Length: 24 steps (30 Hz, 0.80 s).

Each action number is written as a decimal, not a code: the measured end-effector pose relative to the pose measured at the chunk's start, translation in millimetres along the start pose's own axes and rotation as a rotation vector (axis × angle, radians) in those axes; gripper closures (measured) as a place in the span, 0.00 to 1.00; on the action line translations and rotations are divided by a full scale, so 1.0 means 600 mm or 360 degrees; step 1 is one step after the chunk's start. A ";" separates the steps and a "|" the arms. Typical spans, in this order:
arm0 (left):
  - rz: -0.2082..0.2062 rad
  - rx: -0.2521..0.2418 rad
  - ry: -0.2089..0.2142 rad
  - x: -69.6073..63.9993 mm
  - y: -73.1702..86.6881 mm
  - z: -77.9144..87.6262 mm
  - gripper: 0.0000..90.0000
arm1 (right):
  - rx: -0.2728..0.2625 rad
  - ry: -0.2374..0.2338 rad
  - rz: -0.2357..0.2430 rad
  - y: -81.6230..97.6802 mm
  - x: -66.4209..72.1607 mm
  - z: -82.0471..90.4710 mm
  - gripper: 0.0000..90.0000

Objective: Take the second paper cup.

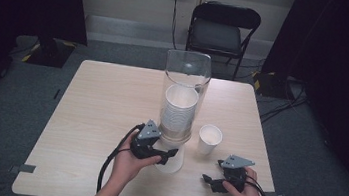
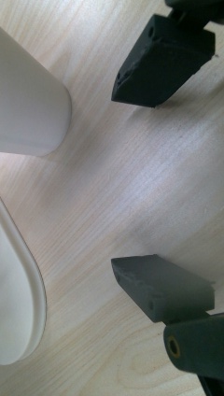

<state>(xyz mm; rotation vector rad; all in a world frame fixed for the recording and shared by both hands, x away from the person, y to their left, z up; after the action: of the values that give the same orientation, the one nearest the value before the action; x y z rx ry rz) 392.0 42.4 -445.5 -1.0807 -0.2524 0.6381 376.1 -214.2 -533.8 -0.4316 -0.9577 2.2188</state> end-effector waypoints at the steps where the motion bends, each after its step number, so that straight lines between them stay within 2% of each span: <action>1: 0.0000 -0.0014 -0.0006 0.000 -0.001 -0.003 0.28 | -0.0001 0.0000 0.0002 0.000 0.000 0.000 0.19; 3: -0.0042 -0.0023 -0.0037 0.001 -0.002 -0.007 0.27 | 0.0000 0.0000 0.0002 0.000 0.000 0.000 0.19; 7: -0.0020 -0.0120 -0.0063 0.000 -0.003 -0.018 0.28 | -0.0001 -0.0001 0.0003 0.000 0.000 0.000 0.18; 9: -0.0059 -0.0133 -0.0087 0.002 -0.001 -0.020 0.34 | 0.0000 -0.0002 0.0002 0.000 0.000 0.000 0.18; 10: -0.0046 -0.0153 -0.0086 0.001 0.001 -0.022 0.34 | -0.0001 -0.0002 0.0002 0.000 0.000 0.000 0.18; 12: -0.0066 -0.0169 -0.0103 0.002 0.004 -0.025 0.36 | 0.0000 -0.0002 0.0002 0.000 0.000 0.000 0.18; 14: -0.0043 -0.0196 -0.0111 0.001 0.010 -0.029 0.38 | 0.0000 -0.0002 0.0003 0.000 0.000 0.000 0.18; 17: -0.0073 -0.0192 -0.0115 0.002 0.012 -0.028 0.40 | 0.0000 -0.0002 0.0003 0.000 0.000 0.000 0.18; 24: -0.0092 -0.0195 -0.0117 0.003 0.015 -0.027 0.41 | 0.0000 -0.0002 0.0002 0.000 0.000 0.000 0.18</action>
<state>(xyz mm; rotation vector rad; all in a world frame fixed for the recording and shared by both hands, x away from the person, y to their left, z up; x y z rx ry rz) 398.2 34.3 -461.0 -1.1643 -0.3892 0.6175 376.2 -214.1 -533.8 -0.4310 -0.9586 2.2204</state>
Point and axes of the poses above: each handheld gripper's, and its own axes: z roughly backward along the jaws, y roughly out of its underside, x roughly to its left, the point moved 5 cm from there along -z, roughly forward along the jaws, and after that the axes turned 2 degrees about y, right-handed, at the moved point
